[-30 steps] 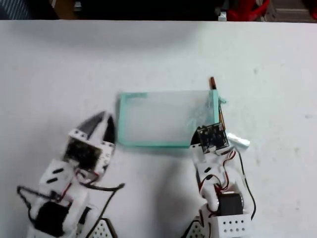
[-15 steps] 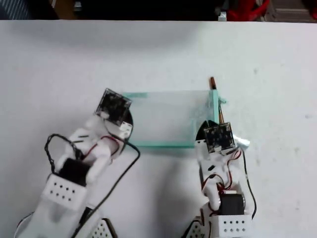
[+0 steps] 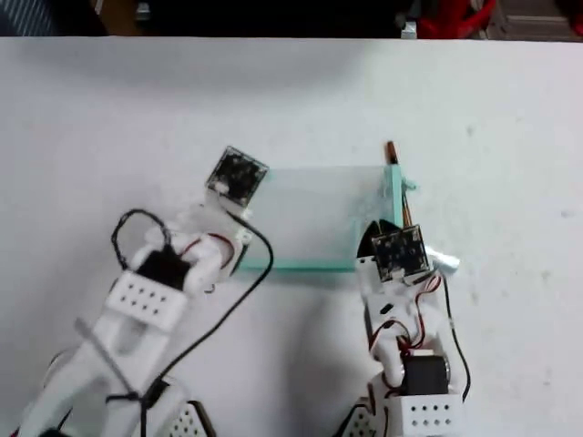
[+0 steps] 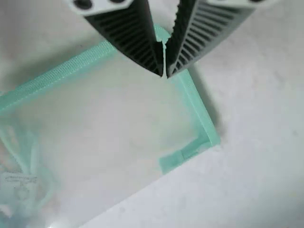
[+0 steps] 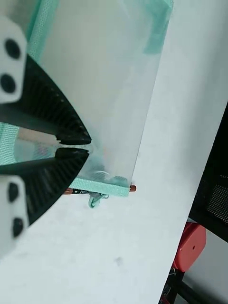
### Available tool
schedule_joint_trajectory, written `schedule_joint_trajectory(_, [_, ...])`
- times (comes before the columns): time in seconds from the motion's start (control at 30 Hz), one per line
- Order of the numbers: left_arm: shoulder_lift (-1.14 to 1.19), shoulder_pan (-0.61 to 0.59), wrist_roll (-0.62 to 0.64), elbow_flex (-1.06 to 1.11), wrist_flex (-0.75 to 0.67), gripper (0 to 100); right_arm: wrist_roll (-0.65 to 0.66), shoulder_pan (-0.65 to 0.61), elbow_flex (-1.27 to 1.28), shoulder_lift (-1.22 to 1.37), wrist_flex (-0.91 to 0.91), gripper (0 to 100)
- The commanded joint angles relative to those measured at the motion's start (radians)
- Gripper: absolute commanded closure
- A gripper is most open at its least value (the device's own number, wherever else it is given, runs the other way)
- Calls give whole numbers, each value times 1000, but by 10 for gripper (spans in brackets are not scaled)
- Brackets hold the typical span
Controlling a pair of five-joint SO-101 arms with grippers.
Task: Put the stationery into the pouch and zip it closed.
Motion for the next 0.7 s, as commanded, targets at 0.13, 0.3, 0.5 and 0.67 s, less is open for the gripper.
schedule_joint_trajectory(0.13, [-10, 15, 0, -55, 3, 965, 9, -10, 8, -12, -4, 971])
schedule_joint_trajectory(0.3, [-87, 15, -9, 38, -58, 963, 49, 18, 8, -5, 4, 971])
schedule_joint_trajectory(0.5, [-148, 13, -9, 124, -153, 964, 89, 13, 3, -5, 45, 971])
schedule_joint_trajectory(0.67, [-157, 13, -11, 126, -153, 963, 89, 18, -3, -4, 45, 971])
